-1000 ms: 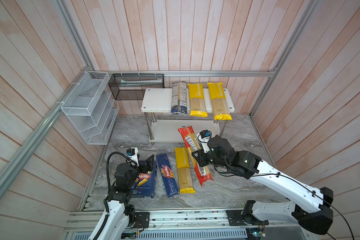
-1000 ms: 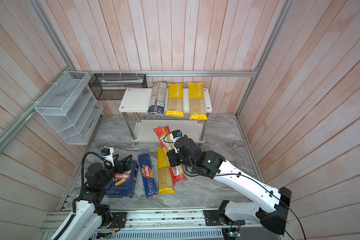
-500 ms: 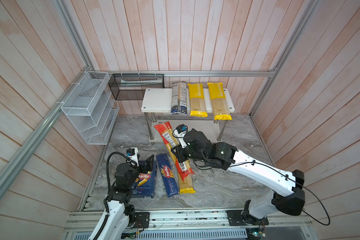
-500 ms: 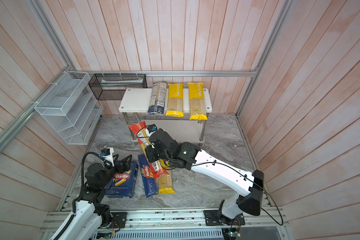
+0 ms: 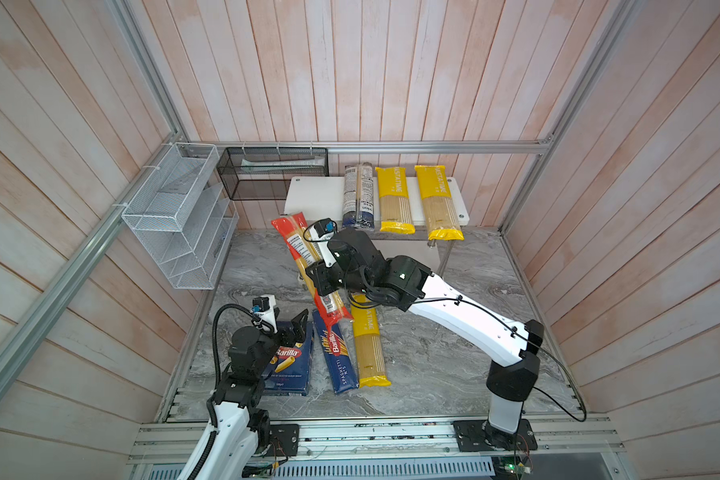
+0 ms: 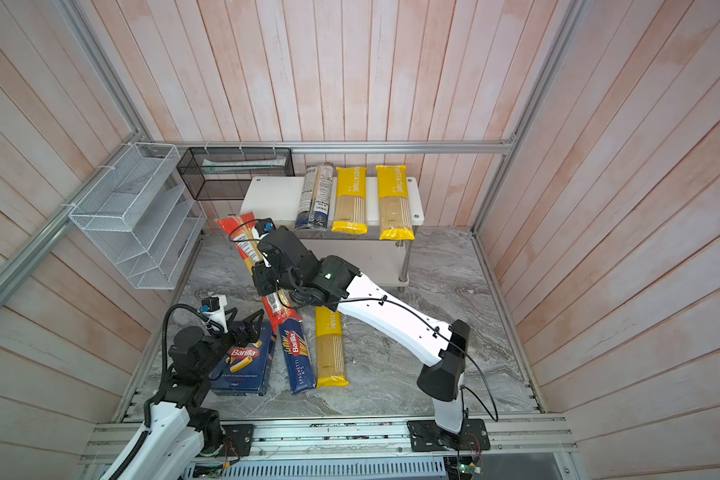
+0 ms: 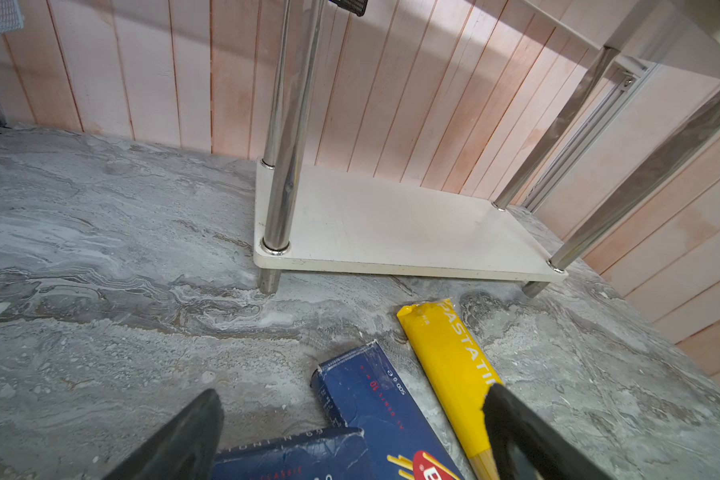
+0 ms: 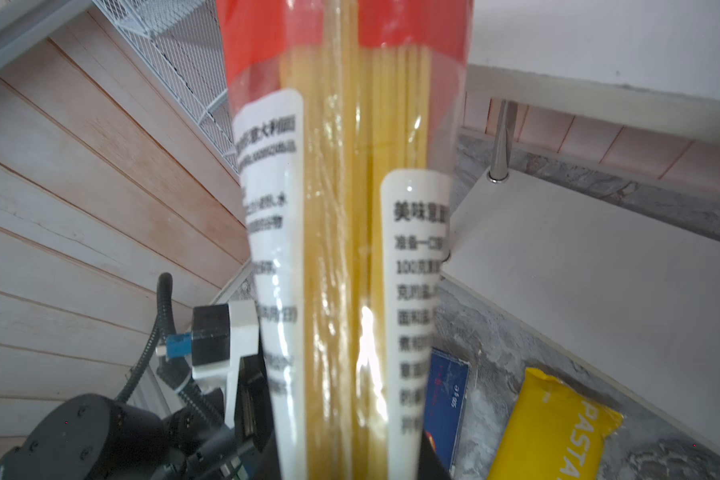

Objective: Place and organize the pasta boxes and bags onto the shelf
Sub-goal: 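Carry the red spaghetti pack with the right gripper toward the shelf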

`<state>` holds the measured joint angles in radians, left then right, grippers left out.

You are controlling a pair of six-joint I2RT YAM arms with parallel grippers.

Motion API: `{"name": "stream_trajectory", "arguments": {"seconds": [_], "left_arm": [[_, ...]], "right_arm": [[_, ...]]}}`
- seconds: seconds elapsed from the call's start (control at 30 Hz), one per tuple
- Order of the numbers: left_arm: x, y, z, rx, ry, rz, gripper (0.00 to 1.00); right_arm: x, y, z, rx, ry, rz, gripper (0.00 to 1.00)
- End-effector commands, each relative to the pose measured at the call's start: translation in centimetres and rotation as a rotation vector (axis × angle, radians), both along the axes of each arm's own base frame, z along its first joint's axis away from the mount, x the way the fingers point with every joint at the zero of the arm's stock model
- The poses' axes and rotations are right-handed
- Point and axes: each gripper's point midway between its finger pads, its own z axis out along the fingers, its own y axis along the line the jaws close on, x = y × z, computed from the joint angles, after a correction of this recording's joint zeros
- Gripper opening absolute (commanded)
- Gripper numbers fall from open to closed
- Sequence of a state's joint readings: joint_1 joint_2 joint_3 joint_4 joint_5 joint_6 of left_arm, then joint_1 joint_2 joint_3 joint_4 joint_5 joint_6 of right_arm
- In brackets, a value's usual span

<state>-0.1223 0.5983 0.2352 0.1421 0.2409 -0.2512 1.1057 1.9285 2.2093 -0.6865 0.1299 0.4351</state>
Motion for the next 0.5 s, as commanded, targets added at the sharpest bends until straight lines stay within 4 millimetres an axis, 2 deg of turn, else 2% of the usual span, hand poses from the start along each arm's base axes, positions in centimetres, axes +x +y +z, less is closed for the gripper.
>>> {"name": "stream_trajectory", "arguments": {"seconds": [0.0,0.23,0.47], "left_arm": [[-0.2,-0.2,0.1,0.0,-0.01,-0.014,1.0],[-0.2,-0.3,0.1,0.001,-0.012,-0.023,1.0],[-0.2,-0.3,0.1,0.001,-0.012,-0.024,1.0]], "right_arm": [[2.1,0.0,6.2,0.128,-0.101,-0.013,0.15],[5.6,0.4,8.1,0.214,-0.129,-0.03,0.14],[6.9,0.5,10.0,0.31,-0.179,-0.03,0.14]]}}
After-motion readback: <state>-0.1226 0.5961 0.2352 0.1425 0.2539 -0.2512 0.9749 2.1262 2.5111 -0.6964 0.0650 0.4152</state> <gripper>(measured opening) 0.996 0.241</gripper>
